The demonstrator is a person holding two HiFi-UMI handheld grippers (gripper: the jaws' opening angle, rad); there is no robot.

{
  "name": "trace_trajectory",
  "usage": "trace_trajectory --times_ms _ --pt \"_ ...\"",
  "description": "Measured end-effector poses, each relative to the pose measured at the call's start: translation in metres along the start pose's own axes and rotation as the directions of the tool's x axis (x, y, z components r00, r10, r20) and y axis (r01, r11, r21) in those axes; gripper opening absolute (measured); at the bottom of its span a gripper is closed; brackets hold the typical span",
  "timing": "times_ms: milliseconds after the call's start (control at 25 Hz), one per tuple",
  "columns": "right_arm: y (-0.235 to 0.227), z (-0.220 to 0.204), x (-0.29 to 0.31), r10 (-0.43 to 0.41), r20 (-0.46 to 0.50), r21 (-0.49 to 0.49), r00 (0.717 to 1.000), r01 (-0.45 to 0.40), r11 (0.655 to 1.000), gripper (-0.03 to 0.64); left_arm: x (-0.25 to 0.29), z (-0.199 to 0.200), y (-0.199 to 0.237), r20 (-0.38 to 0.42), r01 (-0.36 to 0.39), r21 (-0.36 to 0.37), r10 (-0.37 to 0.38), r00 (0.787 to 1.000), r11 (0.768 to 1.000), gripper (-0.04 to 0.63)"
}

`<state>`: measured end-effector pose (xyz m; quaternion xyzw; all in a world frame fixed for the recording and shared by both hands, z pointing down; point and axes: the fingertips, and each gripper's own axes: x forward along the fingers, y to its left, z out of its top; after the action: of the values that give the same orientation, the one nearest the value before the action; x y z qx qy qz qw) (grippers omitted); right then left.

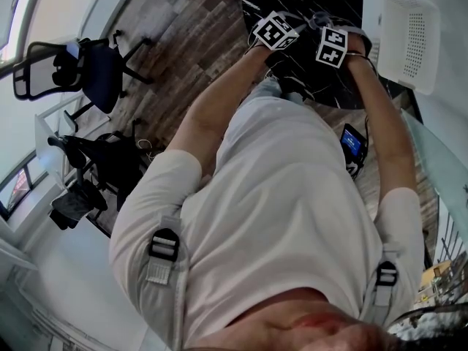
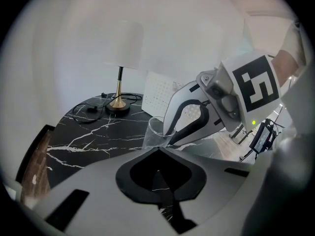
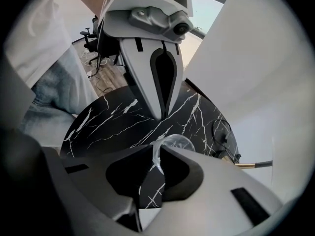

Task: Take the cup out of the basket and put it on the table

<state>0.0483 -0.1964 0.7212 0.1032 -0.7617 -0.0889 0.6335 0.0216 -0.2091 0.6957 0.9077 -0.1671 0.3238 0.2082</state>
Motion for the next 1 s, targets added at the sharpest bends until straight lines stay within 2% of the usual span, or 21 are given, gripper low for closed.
trace_trajectory --times_ms 320,440,560,680,800,920,1000 --pt "-0.007 0.004 -0.022 -0.041 0.071 0.103 0.997 0.034 0.994 0.066 -0.013 0.02 -0.005 0.057 -0.001 -0.001 0.001 0.998 1.0 0.005" --pt "-0.011 0.007 -0.042 -0.084 0.136 0.195 0.987 0.057 0.979 0.066 -0.025 0.034 -0.008 0.11 -0.009 -0.011 0.011 0.994 1.0 0.005" --pt "-0.021 0.013 -0.074 -0.155 0.231 0.323 0.96 0.075 0.944 0.064 -0.039 0.05 -0.016 0.174 -0.011 -0.018 0.014 0.985 1.0 0.005" --pt "-0.034 0.02 -0.111 -0.24 0.311 0.429 0.919 0.089 0.899 0.037 -0.055 0.071 -0.027 0.245 -0.008 -0.024 0.014 0.969 1.0 0.005" --pt "-0.044 0.028 -0.152 -0.312 0.392 0.527 0.865 0.066 0.847 0.02 -0.072 0.097 -0.041 0.324 0.015 -0.03 -0.005 0.946 0.999 0.005" --pt "-0.051 0.034 -0.196 -0.395 0.472 0.616 0.788 0.026 0.787 0.008 -0.095 0.129 -0.064 0.401 0.051 -0.005 -0.045 0.915 0.999 0.005" --pt "-0.052 0.033 -0.225 -0.46 0.513 0.671 0.724 -0.005 0.741 0.008 -0.115 0.153 -0.082 0.466 0.066 0.021 -0.068 0.882 0.998 0.005"
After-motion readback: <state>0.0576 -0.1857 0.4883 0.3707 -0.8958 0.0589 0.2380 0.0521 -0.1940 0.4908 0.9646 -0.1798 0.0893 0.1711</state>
